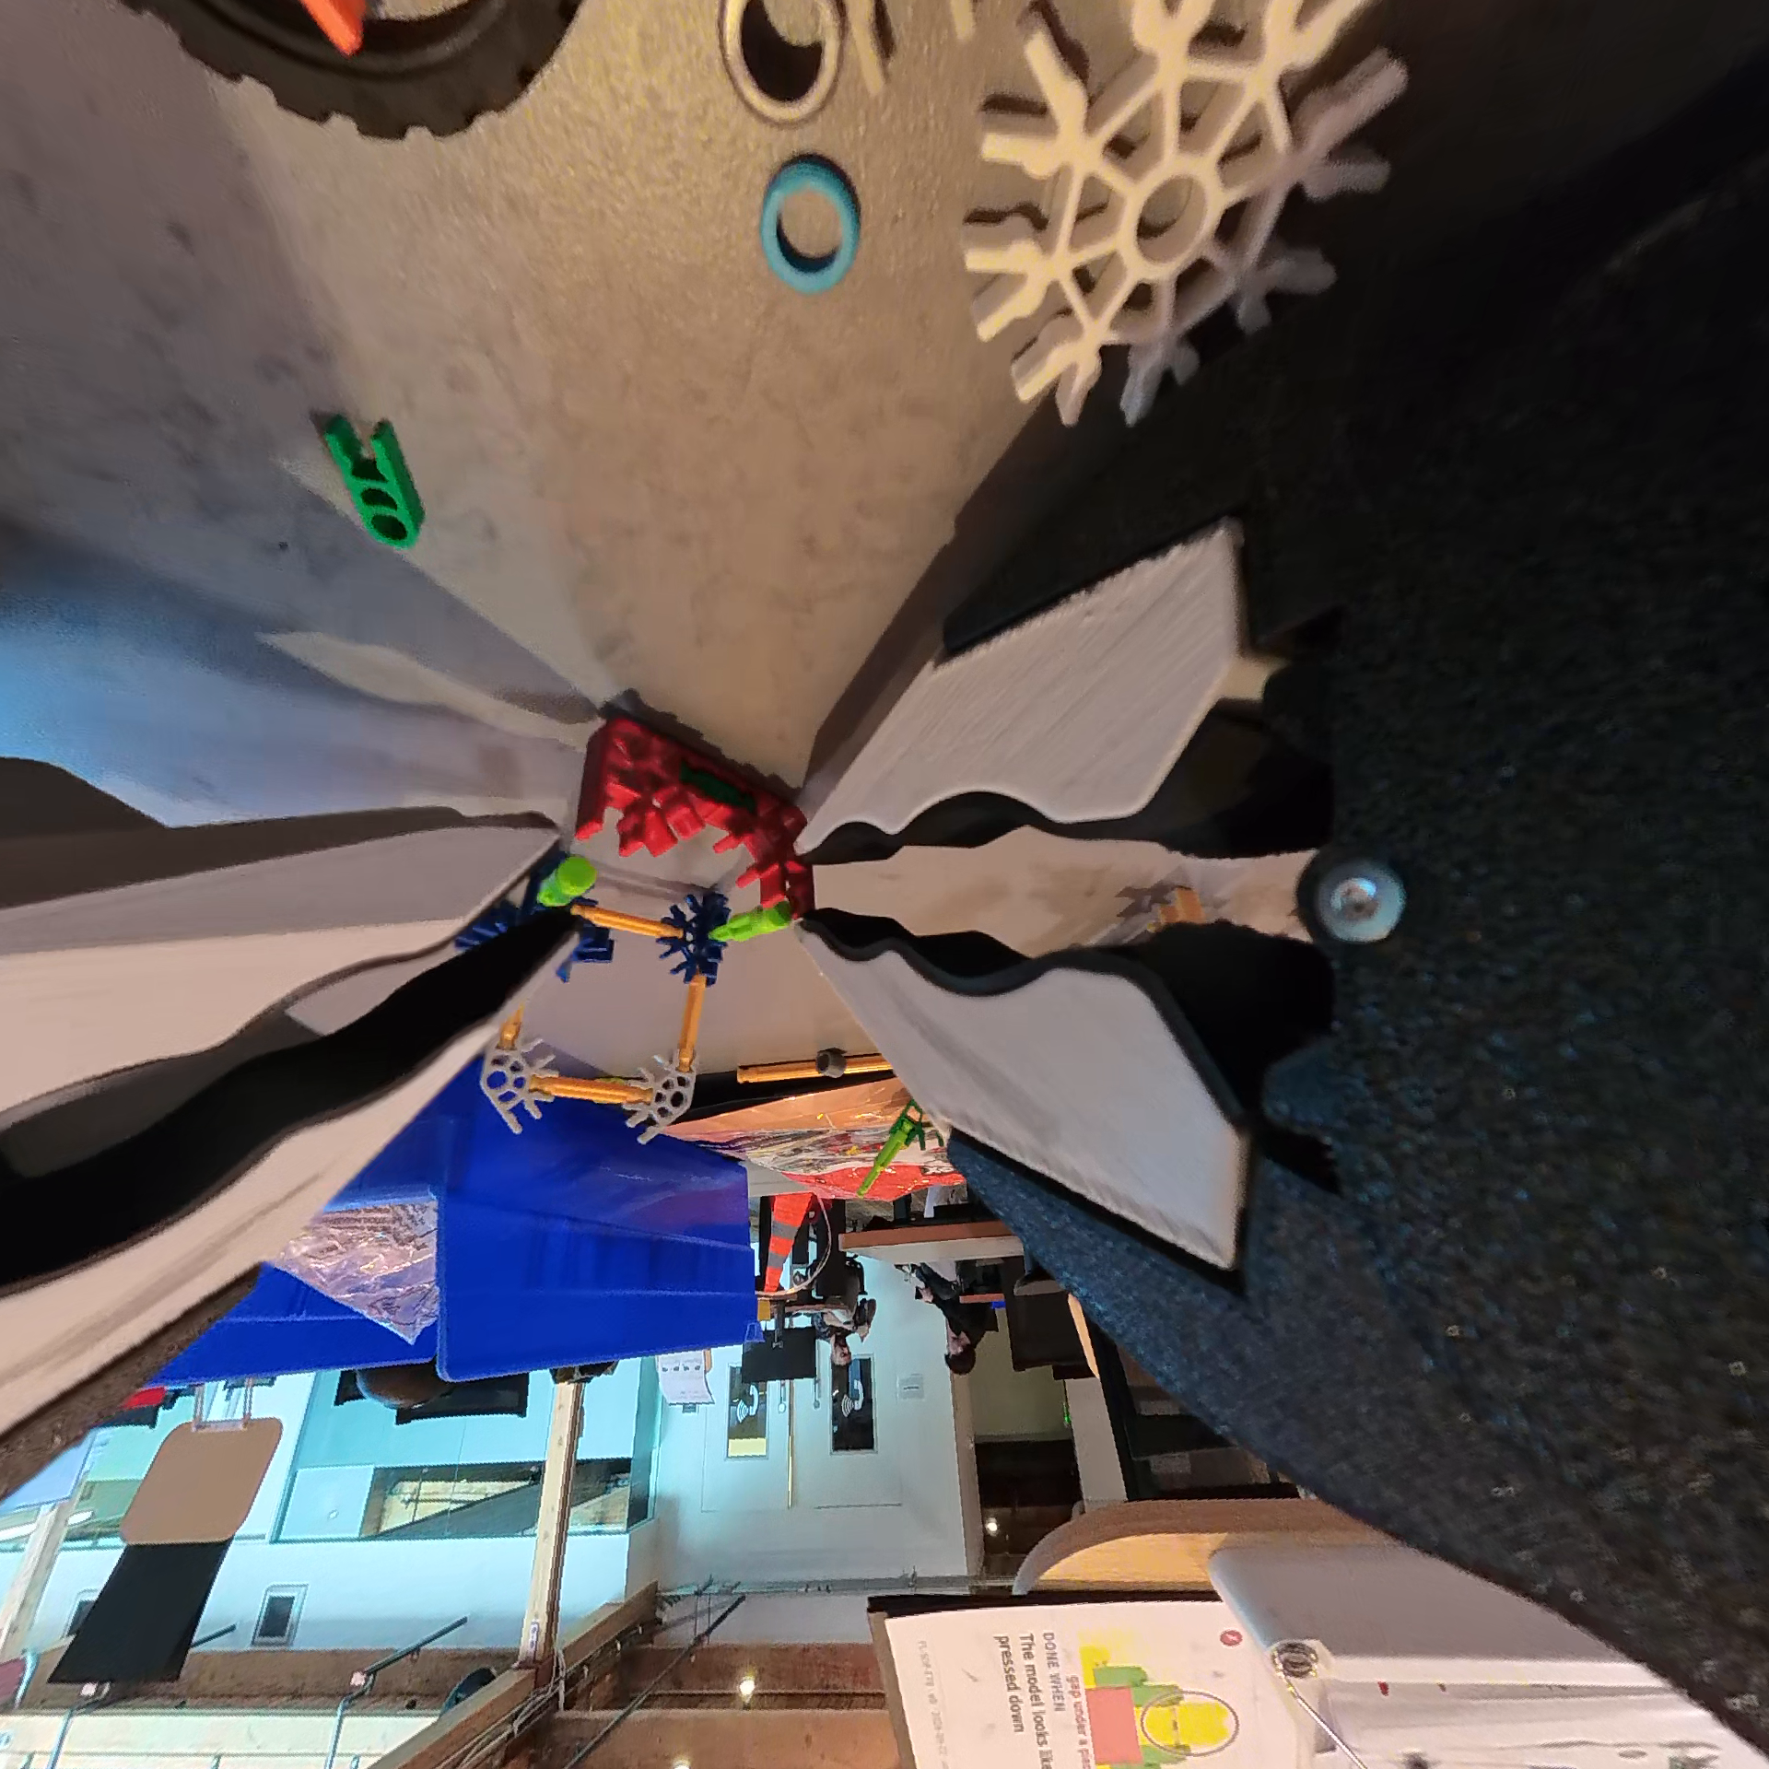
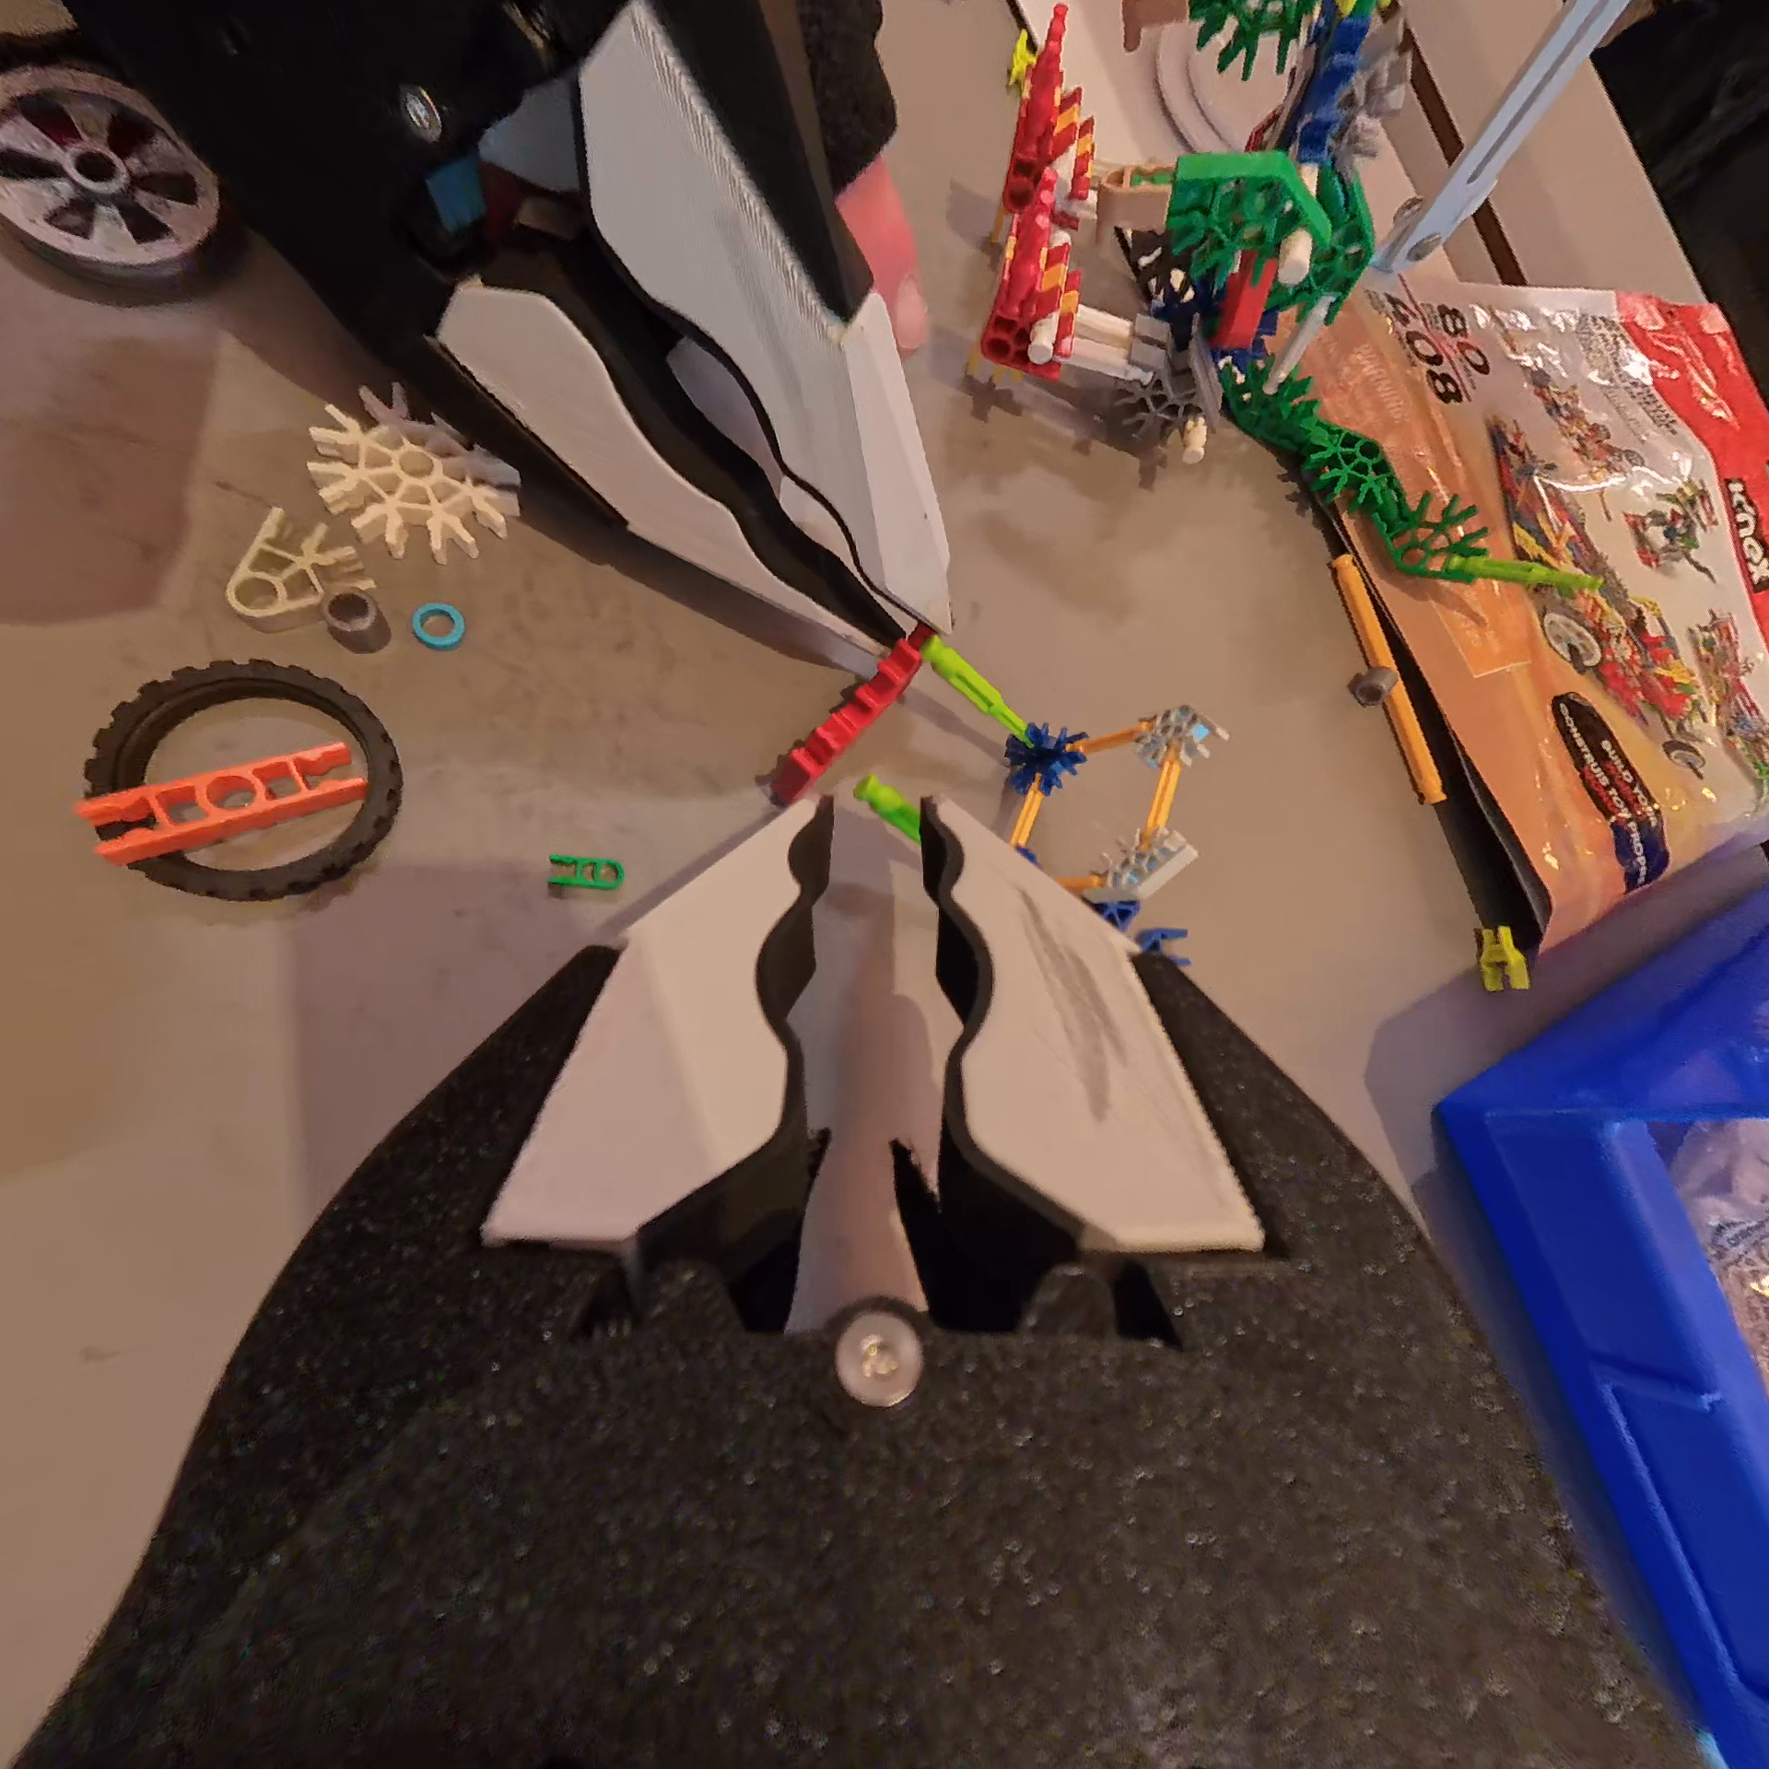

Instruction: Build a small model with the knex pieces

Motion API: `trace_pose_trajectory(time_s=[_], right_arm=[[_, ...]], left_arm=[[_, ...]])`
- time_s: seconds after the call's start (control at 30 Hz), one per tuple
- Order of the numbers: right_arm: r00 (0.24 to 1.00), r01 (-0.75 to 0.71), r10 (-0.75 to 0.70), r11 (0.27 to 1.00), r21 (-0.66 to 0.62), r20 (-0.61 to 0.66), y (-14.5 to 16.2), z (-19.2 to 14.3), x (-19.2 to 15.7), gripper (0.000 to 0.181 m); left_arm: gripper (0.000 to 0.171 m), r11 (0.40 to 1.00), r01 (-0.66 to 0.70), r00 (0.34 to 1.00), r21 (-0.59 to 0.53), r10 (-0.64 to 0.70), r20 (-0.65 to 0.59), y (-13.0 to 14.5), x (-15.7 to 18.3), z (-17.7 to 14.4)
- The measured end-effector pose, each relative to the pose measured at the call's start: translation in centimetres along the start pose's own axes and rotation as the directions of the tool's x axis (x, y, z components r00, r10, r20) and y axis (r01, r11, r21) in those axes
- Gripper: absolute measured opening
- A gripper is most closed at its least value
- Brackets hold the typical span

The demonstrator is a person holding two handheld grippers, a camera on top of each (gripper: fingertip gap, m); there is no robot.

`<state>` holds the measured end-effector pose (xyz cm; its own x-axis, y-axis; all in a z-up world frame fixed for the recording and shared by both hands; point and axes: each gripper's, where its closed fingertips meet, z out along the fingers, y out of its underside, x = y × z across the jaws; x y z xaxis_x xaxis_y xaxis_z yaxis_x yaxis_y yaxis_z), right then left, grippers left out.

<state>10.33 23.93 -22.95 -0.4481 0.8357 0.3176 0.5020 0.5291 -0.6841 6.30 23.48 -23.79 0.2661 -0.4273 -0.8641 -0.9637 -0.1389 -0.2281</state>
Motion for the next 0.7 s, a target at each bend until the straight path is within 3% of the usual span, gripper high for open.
trace_pose_trajectory(time_s=[0.23, 0.33, 0.7], right_arm=[[0.998, 0.048, -0.049, 0.999, -0.024, -0.036, 0.34, 0.44, 0.24, 0.011], [0.997, 0.058, -0.06, 0.997, -0.042, -0.051, 0.56, 0.6, 0.4, 0.0], [0.998, 0.038, -0.04, 0.998, -0.042, -0.051, 0.7, 0.79, 0.58, 0.009]], left_arm=[[0.007, 1.0, -0.001, 1.0, -0.004, 0.001, -0.001, 0.06, 0.0, -0.02], [0.007, 1.0, -0.001, 1.0, -0.003, 0.001, -0.001, 0.02, 0.0, -0.02], [0.008, 0.999, 0.036, 0.999, -0.006, -0.036, -0.012, 0.15, -0.06, 0.03]])
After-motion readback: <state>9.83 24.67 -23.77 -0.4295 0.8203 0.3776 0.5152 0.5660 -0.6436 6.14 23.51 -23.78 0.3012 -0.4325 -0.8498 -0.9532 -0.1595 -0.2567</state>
